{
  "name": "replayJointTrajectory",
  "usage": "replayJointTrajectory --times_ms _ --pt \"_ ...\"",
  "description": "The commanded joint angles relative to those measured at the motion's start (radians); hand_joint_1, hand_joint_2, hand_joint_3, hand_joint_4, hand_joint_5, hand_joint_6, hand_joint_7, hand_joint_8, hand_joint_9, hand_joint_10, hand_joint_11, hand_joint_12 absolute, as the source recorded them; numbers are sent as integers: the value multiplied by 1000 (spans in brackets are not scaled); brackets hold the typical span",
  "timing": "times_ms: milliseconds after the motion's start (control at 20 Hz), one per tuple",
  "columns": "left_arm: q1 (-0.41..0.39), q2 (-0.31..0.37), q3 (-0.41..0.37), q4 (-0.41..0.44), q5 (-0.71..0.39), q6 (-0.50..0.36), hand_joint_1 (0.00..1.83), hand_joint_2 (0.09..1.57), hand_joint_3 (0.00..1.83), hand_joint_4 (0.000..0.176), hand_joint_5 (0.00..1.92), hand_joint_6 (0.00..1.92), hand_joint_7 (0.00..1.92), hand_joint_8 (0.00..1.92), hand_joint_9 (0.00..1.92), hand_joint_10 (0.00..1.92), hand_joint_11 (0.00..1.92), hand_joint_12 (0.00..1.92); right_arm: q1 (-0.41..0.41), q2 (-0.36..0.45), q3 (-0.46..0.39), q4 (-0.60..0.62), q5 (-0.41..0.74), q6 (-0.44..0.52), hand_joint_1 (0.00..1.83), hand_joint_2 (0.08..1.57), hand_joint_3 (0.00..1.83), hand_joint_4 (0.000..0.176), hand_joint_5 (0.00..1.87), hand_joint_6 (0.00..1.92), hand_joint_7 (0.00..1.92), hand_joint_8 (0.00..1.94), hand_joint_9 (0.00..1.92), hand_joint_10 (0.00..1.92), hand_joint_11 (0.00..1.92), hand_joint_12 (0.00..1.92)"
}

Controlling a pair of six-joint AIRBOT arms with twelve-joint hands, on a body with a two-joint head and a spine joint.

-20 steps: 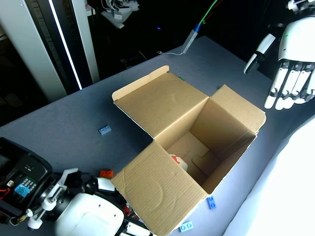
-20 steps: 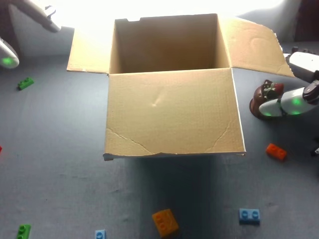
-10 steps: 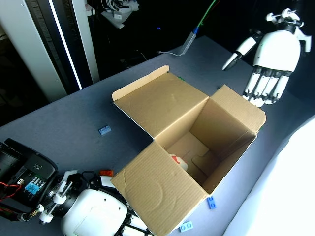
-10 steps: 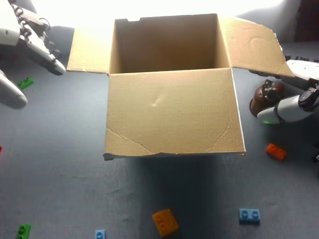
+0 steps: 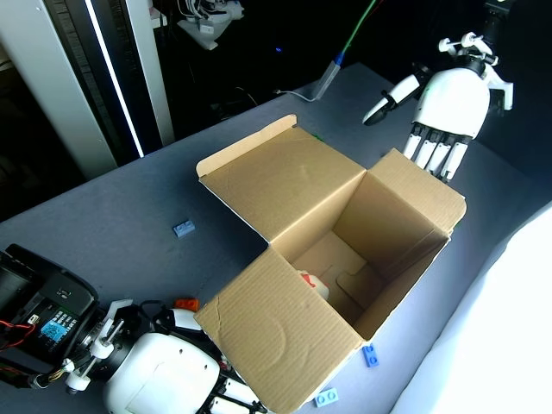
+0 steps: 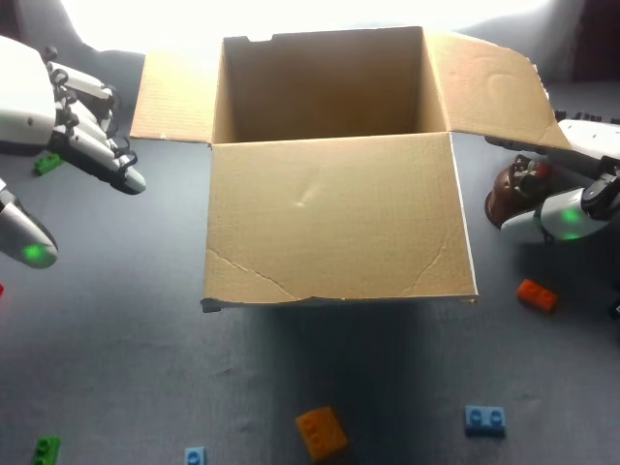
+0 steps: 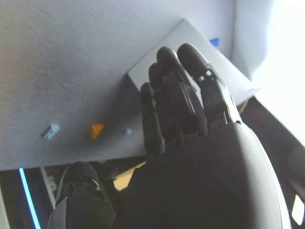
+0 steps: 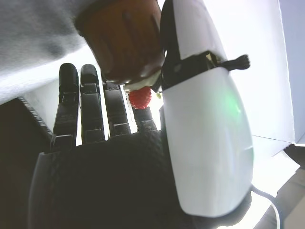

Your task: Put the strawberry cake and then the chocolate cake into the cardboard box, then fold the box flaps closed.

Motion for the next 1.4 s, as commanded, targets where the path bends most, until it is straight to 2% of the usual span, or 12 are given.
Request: replayJointTrajectory --times_ms 0,150,250,300,350,400,500,750,900,1100,1300,1350 --pt "3 4 9 -95 -2 20 0 1028 0 25 399 4 517 6 592 10 111 1207 6 16 6 1 112 6 1093 989 0 0 221 26 234 15 227 25 0 642" --pt "51 3 12 -152 -12 59 0 1025 0 25 405 4 531 4 608 10 135 1184 6 17 6 0 113 6 1159 1022 1 0 479 92 599 42 524 220 0 1250" --pt "79 -5 12 -170 -13 62 0 1036 5 24 415 7 522 0 601 7 132 1187 6 17 6 0 114 6 1231 1014 1 0 795 265 887 252 625 909 237 1588" --pt "83 -9 12 -174 -13 62 0 1036 5 24 415 7 521 0 600 6 132 1188 6 17 6 0 117 6 1234 1016 1 0 805 337 842 451 608 1047 268 1627" --pt "84 -12 12 -176 -13 62 0 1044 8 28 409 4 521 0 595 3 123 1187 6 17 6 0 120 6 1225 1108 2 0 987 737 870 1102 590 1339 332 1862" --pt "84 -14 13 -185 -18 62 0 1046 8 28 408 3 521 0 594 3 121 1187 6 17 6 0 123 6 1215 1141 6 0 986 884 846 1281 570 1440 343 1909" --pt "85 -17 17 -190 -25 62 0 1055 10 23 421 8 543 8 612 10 130 1194 6 18 6 0 125 6 1237 1135 0 0 1036 776 877 1328 593 1498 369 1921" --pt "95 -23 27 -194 -31 62 0 1071 8 18 429 5 546 3 613 6 117 1225 8 46 -19 -2 124 6 1224 1150 0 0 981 866 868 1344 580 1537 365 1921" --pt "95 -24 28 -201 -38 62 0 1075 8 26 409 0 538 1 613 5 123 1223 20 94 -81 -10 125 1 1221 1149 0 0 977 884 873 1323 601 1509 372 1921" --pt "95 -24 28 -204 -38 53 0 1091 7 17 429 4 552 2 627 7 152 1192 35 169 -175 -10 124 -14 1231 1139 0 0 995 831 898 1303 610 1508 359 1921" --pt "93 -24 27 -211 -39 37 0 1093 6 16 430 3 548 0 625 5 149 1193 44 257 -276 -11 123 -46 1223 1149 2 0 968 886 875 1327 594 1522 343 1921" --pt "93 -24 28 -211 -39 36 0 1094 6 21 426 2 551 1 627 6 154 1194 43 278 -296 -11 119 -49 1218 1149 1 0 970 901 877 1307 617 1458 367 1921"
